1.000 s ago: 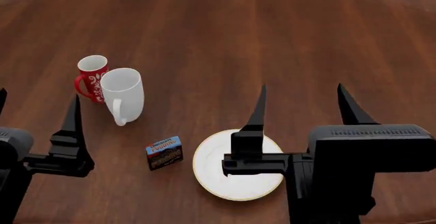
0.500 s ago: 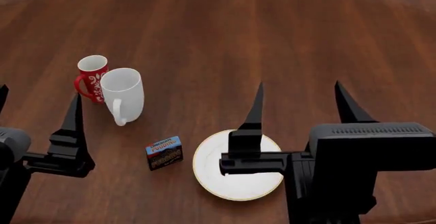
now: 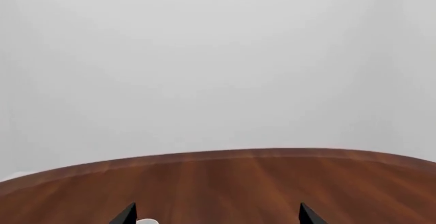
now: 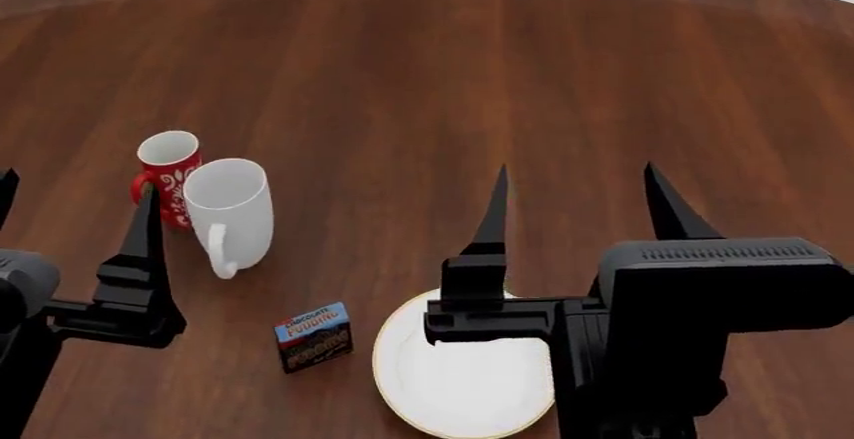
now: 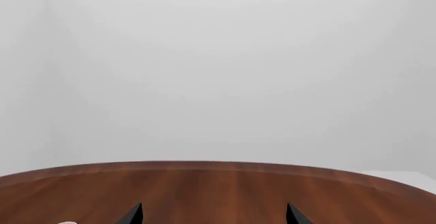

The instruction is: Put the white mug on the plate.

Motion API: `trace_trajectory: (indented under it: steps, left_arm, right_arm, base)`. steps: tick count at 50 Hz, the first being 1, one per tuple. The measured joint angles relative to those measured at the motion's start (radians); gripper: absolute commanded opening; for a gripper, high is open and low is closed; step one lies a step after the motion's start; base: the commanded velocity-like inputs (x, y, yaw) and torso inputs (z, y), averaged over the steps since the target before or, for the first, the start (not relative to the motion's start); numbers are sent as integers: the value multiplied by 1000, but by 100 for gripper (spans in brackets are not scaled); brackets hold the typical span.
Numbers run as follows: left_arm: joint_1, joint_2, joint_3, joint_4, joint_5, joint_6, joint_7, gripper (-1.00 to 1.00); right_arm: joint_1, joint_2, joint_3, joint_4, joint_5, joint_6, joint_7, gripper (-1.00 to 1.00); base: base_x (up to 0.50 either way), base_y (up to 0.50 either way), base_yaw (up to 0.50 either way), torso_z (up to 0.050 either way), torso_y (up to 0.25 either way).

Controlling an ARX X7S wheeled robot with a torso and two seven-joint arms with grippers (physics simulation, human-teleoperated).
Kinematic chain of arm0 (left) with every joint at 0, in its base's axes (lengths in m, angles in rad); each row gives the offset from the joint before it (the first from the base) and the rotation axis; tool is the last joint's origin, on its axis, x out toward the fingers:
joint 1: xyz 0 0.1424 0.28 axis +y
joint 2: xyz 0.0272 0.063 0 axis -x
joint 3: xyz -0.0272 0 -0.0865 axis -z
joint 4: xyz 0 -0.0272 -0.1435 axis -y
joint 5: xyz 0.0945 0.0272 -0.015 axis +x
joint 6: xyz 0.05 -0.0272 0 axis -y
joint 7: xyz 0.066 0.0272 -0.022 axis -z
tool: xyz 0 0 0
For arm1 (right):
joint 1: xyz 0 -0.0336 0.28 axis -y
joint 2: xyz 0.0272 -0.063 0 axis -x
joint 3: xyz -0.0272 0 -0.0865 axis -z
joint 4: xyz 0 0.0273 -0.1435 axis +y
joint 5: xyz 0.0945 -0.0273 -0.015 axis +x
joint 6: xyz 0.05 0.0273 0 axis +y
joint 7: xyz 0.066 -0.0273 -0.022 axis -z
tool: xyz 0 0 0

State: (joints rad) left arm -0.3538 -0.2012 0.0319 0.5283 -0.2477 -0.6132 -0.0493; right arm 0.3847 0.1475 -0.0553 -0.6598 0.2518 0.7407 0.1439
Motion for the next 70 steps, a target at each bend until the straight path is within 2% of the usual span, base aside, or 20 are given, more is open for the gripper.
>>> trace_trajectory:
  steps: [38, 60, 70]
  left_arm:
    - [14, -12, -8, -10, -36, 26, -10, 100]
    - [19, -15, -16, -28, -68, 50, -4, 100]
    - [29, -21, -17, -23, -78, 70, 2, 100]
  right_arm:
    - [-6, 20, -22, 6, 25, -19, 26, 100]
    - [-13, 30, -31, 16, 36, -36, 39, 100]
    - [-11, 36, -33, 10, 43, -34, 47, 100]
  base:
    - [291, 0, 0, 0, 0]
    - [3, 0, 0, 0, 1]
    - [-1, 0, 0, 1, -183]
